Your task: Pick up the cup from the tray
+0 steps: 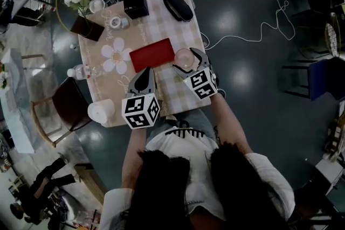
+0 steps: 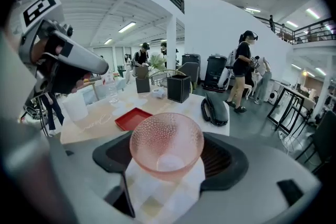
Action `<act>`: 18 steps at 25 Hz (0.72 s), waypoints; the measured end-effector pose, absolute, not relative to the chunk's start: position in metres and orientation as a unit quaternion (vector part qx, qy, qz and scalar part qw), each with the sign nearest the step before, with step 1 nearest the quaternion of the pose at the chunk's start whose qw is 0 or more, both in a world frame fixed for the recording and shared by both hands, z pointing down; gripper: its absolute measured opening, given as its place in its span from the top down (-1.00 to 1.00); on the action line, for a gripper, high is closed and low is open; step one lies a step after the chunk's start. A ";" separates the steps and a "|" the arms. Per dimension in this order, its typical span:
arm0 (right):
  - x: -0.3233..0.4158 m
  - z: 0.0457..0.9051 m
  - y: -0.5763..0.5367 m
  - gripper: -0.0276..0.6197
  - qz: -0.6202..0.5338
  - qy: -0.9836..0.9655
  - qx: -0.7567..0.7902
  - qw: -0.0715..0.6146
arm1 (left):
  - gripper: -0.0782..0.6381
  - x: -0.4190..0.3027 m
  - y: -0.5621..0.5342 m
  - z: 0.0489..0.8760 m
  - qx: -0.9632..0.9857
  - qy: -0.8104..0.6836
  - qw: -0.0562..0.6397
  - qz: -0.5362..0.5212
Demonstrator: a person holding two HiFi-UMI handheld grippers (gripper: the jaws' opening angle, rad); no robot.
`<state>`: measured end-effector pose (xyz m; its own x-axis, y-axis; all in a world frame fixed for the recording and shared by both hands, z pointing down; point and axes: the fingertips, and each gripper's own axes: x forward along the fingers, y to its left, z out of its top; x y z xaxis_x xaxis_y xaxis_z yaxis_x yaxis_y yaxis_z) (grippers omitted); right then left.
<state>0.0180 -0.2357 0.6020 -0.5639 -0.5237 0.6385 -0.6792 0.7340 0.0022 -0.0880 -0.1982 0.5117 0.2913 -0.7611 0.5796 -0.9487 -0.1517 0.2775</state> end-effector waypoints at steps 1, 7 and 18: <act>0.023 0.604 -0.234 -0.29 0.125 -0.874 0.345 0.318 | 0.76 -0.087 -0.197 0.512 0.744 -0.574 0.305 0.156; 0.045 0.614 -0.229 -0.29 0.136 -0.865 0.356 0.327 | 0.76 -0.084 -0.194 0.516 0.744 -0.569 0.309 0.163; 0.060 0.632 -0.221 -0.29 0.154 -0.854 0.364 0.338 | 0.76 -0.091 -0.190 0.517 0.736 -0.575 0.323 0.153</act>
